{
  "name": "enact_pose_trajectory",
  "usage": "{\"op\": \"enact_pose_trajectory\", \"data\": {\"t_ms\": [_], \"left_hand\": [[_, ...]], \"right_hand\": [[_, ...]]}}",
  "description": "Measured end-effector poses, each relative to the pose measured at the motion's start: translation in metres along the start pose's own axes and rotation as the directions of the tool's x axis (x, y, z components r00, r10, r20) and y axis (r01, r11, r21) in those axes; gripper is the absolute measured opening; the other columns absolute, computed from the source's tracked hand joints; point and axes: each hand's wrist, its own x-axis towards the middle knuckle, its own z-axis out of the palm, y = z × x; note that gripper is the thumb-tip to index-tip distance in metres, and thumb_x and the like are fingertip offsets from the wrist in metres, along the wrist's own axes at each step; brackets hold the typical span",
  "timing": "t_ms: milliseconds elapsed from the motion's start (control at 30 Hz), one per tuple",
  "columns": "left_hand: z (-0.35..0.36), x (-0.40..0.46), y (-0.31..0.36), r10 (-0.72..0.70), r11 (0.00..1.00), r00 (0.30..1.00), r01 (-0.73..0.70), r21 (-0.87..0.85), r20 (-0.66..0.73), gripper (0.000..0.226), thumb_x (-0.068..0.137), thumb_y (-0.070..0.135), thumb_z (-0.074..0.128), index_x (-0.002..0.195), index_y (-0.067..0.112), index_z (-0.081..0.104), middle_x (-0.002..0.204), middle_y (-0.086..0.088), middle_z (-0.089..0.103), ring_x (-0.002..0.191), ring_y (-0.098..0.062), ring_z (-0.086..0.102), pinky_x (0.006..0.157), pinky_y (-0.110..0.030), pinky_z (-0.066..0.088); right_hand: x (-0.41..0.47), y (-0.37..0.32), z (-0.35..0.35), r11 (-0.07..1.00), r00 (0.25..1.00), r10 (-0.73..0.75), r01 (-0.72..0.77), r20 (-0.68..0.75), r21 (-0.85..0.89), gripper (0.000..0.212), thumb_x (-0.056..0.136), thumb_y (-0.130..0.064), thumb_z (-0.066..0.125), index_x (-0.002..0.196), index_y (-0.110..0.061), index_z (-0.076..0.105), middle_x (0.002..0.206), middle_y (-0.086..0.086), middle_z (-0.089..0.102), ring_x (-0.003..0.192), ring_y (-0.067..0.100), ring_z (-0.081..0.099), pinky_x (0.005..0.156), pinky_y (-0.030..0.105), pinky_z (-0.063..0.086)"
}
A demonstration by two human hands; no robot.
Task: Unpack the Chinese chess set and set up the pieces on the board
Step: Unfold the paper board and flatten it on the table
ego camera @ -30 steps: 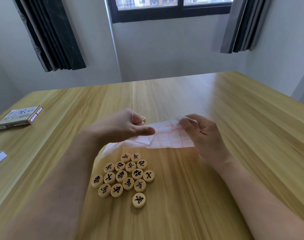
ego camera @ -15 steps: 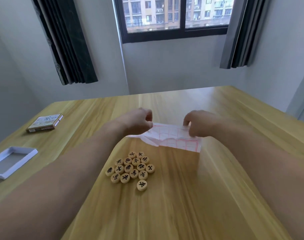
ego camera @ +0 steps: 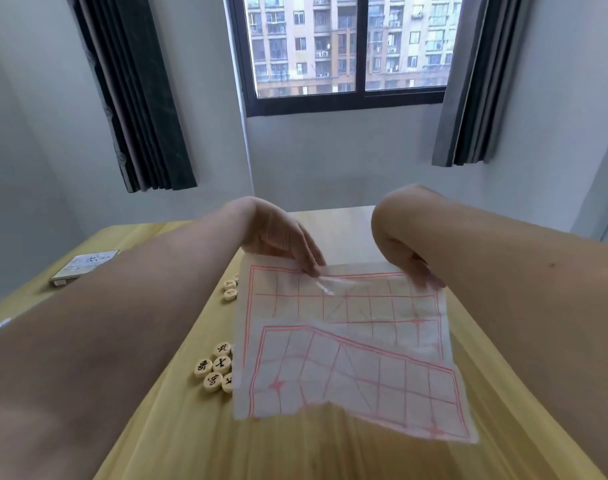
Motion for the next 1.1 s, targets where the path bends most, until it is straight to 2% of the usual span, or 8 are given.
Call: {"op": "enact_pose_trajectory", "data": {"t_ms": [267, 433, 500, 567, 667, 767, 900, 1100], "left_hand": [[-0.025, 0.062, 0.021, -0.265, 0.958, 0.959, 0.251, 0.139, 0.098, 0.02, 0.084, 0.0, 0.064, 0.103, 0.006, 0.071, 0.099, -0.013, 0.073, 0.099, -0.031, 0.065, 0.106, -0.054, 0.043], [-0.043, 0.098, 0.04, -0.103, 0.891, 0.918, 0.257, 0.374, -0.383, 0.017, 0.086, 0.001, 0.063, 0.099, 0.009, 0.069, 0.087, -0.006, 0.067, 0.087, -0.027, 0.065, 0.069, -0.031, 0.055], [-0.053, 0.097, 0.047, 0.144, 0.831, 0.759, 0.256, 0.494, -0.635, 0.016, 0.086, 0.003, 0.06, 0.097, 0.008, 0.069, 0.088, -0.006, 0.067, 0.078, -0.026, 0.065, 0.056, -0.023, 0.051], [-0.061, 0.09, 0.047, 0.438, 0.708, 0.446, 0.365, 0.605, -0.781, 0.022, 0.087, -0.001, 0.05, 0.098, 0.007, 0.067, 0.098, -0.01, 0.065, 0.086, -0.029, 0.062, 0.062, -0.029, 0.044], [-0.067, 0.071, 0.045, 0.811, 0.472, 0.016, 0.572, 0.671, -0.585, 0.021, 0.083, -0.004, 0.053, 0.098, 0.003, 0.066, 0.095, -0.013, 0.063, 0.087, -0.033, 0.061, 0.066, -0.04, 0.05], [-0.068, 0.052, 0.044, 0.886, 0.425, -0.131, 0.614, 0.665, -0.445, 0.016, 0.083, 0.006, 0.063, 0.099, 0.004, 0.067, 0.101, -0.013, 0.064, 0.091, -0.033, 0.06, 0.077, -0.046, 0.053], [-0.055, 0.036, 0.039, 0.935, 0.322, -0.091, 0.628, 0.708, -0.344, 0.017, 0.084, 0.012, 0.063, 0.1, 0.005, 0.065, 0.11, -0.014, 0.063, 0.091, -0.034, 0.059, 0.079, -0.045, 0.049], [-0.018, 0.039, 0.034, 0.943, 0.25, 0.059, 0.522, 0.815, -0.327, 0.017, 0.081, 0.012, 0.053, 0.094, 0.007, 0.063, 0.094, -0.015, 0.067, 0.074, -0.034, 0.063, 0.065, -0.038, 0.05]], "right_hand": [[0.059, 0.01, 0.012, 0.99, 0.997, 0.011, -0.001, -0.072, 0.138, 0.034, 0.094, -0.025, 0.058, 0.062, -0.018, 0.048, 0.06, -0.008, 0.046, 0.049, 0.008, 0.041, 0.042, 0.017, 0.032], [0.108, 0.022, 0.023, 0.923, 0.97, 0.109, -0.017, -0.218, 0.383, 0.017, 0.093, -0.006, 0.051, 0.078, -0.009, 0.058, 0.075, 0.001, 0.054, 0.067, 0.019, 0.056, 0.059, 0.026, 0.048], [0.125, 0.032, 0.024, 0.829, 0.898, 0.244, 0.003, -0.366, 0.56, 0.018, 0.085, 0.009, 0.047, 0.093, -0.001, 0.06, 0.085, 0.008, 0.055, 0.094, 0.032, 0.062, 0.076, 0.037, 0.054], [0.134, 0.042, 0.027, 0.789, 0.749, 0.369, 0.06, -0.55, 0.612, 0.021, 0.078, 0.016, 0.046, 0.07, -0.003, 0.048, 0.067, 0.007, 0.043, 0.089, 0.037, 0.064, 0.066, 0.037, 0.052], [0.138, 0.064, 0.029, 0.802, 0.508, 0.453, 0.126, -0.733, 0.583, 0.038, 0.076, 0.018, 0.047, 0.057, -0.011, 0.031, 0.068, 0.009, 0.047, 0.069, 0.033, 0.063, 0.057, 0.033, 0.048], [0.142, 0.077, 0.036, 0.766, 0.36, 0.533, 0.179, -0.765, 0.618, 0.032, 0.074, 0.02, 0.043, 0.063, -0.009, 0.036, 0.083, 0.011, 0.051, 0.063, 0.029, 0.054, 0.054, 0.031, 0.044], [0.135, 0.083, 0.051, 0.781, 0.315, 0.518, 0.206, -0.795, 0.59, 0.025, 0.082, 0.014, 0.047, 0.092, -0.002, 0.063, 0.096, 0.01, 0.059, 0.085, 0.03, 0.061, 0.064, 0.033, 0.049], [0.115, 0.074, 0.073, 0.801, 0.566, 0.462, 0.065, -0.683, 0.595, 0.044, 0.085, 0.005, 0.041, 0.121, -0.01, 0.061, 0.113, 0.008, 0.063, 0.099, 0.028, 0.061, 0.078, 0.036, 0.053]]}}
